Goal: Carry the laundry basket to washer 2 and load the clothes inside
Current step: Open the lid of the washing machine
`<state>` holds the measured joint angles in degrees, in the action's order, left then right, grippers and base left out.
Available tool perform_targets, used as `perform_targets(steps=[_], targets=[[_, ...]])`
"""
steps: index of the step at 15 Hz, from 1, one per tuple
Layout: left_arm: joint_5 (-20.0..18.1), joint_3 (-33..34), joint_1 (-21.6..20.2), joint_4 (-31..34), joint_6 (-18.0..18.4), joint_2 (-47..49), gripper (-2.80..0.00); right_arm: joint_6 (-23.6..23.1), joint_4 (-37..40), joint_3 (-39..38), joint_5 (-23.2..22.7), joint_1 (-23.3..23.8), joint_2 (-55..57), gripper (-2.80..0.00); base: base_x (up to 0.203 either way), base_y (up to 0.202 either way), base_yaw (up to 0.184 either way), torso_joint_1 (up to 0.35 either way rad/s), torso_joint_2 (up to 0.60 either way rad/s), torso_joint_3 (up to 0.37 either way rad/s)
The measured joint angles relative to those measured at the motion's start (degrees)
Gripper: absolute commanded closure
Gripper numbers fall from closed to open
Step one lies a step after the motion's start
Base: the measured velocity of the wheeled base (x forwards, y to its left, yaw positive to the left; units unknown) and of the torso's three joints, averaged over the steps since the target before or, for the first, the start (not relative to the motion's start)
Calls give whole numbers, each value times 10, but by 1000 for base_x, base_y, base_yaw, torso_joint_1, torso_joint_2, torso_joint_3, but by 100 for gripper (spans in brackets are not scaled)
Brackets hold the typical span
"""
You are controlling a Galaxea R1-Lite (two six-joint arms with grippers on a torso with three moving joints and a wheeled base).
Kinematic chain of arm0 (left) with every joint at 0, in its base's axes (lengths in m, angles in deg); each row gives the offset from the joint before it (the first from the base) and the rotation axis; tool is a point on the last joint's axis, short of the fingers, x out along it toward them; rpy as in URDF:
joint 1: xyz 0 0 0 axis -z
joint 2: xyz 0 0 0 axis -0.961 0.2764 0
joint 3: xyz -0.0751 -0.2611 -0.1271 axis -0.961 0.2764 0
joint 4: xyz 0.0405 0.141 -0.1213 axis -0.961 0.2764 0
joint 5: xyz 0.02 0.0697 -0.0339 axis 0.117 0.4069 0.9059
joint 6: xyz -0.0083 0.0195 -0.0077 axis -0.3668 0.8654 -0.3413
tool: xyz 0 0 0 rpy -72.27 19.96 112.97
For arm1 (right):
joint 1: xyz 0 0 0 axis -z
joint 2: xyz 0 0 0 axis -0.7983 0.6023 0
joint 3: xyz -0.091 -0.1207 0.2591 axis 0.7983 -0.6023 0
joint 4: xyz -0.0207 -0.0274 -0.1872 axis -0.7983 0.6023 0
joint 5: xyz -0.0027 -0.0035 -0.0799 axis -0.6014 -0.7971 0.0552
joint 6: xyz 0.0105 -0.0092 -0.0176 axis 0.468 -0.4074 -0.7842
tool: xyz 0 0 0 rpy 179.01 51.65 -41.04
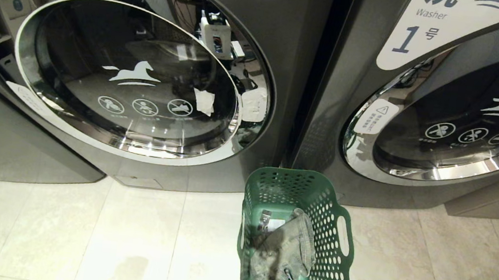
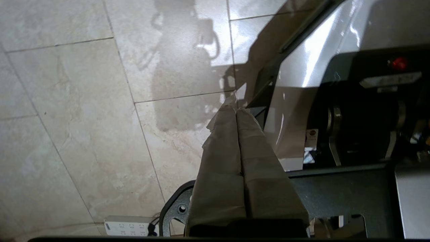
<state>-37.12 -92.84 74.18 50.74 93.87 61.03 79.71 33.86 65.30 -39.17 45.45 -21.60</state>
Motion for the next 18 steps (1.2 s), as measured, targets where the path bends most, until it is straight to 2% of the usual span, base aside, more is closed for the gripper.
perform_targets(steps=[2, 4, 7, 12, 18], targets=[[-1, 0, -49, 1, -1, -44, 0, 0, 0, 0, 0, 44, -24, 0, 0, 0, 0, 0, 0, 0], [-3, 0, -62, 2, 3, -112, 0, -1, 0, 0, 0, 61, -74, 0, 0, 0, 0, 0, 0, 0], [-6, 0, -65, 3, 11, -174, 0, 0, 0, 0, 1, 74, -176, 0, 0, 0, 0, 0, 0, 0], [-2, 0, -66, 3, -1, -198, 0, 1, -1, -1, -4, 80, -318, 0, 0, 0, 0, 0, 0, 0], [-13, 1, -66, 3, 3, -202, 0, 7, -2, -1, -2, 78, -378, 0, 0, 0, 0, 0, 0, 0]])
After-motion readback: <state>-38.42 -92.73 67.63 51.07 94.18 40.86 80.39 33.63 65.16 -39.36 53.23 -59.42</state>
